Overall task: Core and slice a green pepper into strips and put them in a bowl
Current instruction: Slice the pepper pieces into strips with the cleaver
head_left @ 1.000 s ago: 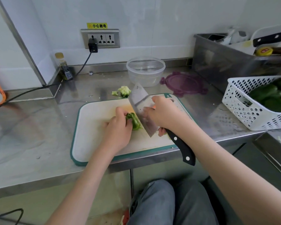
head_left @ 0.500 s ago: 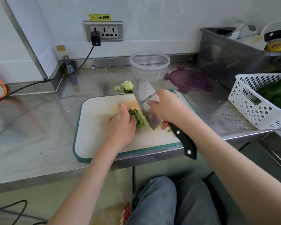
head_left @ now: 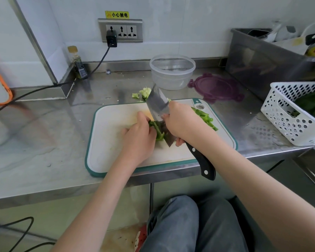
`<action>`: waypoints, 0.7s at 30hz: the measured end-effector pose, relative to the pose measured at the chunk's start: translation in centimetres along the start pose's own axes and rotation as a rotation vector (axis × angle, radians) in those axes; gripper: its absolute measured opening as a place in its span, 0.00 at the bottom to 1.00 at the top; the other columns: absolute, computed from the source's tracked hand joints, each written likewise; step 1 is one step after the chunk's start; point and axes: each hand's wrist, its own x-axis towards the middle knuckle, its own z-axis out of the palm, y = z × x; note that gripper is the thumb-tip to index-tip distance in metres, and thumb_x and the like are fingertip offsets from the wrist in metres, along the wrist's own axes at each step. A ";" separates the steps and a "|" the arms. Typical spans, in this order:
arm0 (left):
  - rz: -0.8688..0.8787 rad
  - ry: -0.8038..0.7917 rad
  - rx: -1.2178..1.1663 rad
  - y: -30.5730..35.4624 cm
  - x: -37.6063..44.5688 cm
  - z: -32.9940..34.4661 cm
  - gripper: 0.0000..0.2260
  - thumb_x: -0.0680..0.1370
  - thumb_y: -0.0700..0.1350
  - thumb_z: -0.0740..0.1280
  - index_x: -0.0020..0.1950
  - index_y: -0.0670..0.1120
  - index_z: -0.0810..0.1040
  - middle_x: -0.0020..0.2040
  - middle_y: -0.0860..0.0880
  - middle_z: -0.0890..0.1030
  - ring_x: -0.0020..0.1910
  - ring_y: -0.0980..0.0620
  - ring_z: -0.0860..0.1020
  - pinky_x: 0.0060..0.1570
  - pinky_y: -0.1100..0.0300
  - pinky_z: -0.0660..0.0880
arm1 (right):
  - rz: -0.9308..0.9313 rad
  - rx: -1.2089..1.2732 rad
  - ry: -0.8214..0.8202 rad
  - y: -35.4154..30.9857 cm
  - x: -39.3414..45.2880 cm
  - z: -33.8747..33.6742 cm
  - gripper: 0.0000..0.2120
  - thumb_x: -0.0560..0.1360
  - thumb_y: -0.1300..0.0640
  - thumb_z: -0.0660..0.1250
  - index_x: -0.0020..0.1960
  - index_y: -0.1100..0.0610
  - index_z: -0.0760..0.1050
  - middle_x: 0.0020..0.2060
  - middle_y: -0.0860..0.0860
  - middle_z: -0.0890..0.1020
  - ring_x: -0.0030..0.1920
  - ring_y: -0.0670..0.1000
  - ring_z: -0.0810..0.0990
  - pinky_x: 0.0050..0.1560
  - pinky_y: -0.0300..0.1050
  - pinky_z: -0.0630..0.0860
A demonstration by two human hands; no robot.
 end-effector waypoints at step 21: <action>-0.090 -0.013 -0.103 0.1 0.0 -0.2 0.05 0.78 0.44 0.59 0.48 0.46 0.64 0.37 0.54 0.75 0.44 0.46 0.74 0.44 0.55 0.57 | 0.025 -0.153 -0.043 -2.6 0.4 0.9 0.14 0.76 0.66 0.59 0.62 0.62 0.66 0.58 0.56 0.76 0.53 0.60 0.80 0.32 0.47 0.71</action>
